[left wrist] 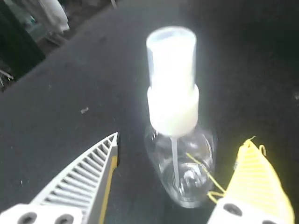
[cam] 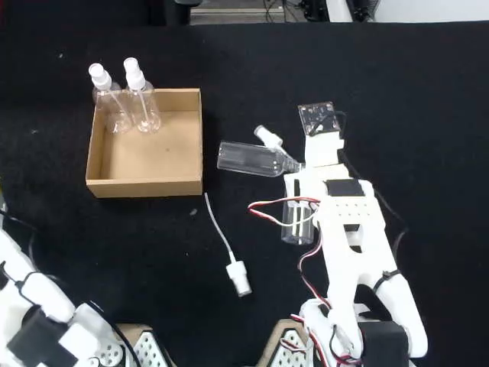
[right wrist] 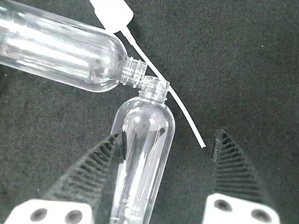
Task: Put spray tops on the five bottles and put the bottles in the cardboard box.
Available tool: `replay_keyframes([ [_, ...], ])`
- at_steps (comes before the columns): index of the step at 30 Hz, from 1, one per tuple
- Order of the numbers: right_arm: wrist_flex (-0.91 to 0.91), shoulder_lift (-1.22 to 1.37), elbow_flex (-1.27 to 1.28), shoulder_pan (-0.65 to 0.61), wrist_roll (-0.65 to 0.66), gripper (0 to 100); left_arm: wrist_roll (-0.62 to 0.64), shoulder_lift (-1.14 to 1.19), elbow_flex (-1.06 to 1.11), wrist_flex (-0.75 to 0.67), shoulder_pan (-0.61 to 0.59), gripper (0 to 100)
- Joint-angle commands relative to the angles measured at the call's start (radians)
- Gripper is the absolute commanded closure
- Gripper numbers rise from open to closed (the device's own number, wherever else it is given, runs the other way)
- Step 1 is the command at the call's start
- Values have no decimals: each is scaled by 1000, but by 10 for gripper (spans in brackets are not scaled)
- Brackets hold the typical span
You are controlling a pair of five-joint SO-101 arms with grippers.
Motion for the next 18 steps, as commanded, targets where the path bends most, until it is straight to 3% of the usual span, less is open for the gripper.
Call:
replay_keyframes([
  [1, -25, -61, -7, -2, 0, 727, -2, 26, 16, -215, 15, 627],
  [4, -25, -61, -7, -2, 0, 727, -6, 71, 41, -305, 25, 620],
  [18, -25, -61, 1, -2, 0, 727, 3, 288, -97, -315, 27, 601],
])
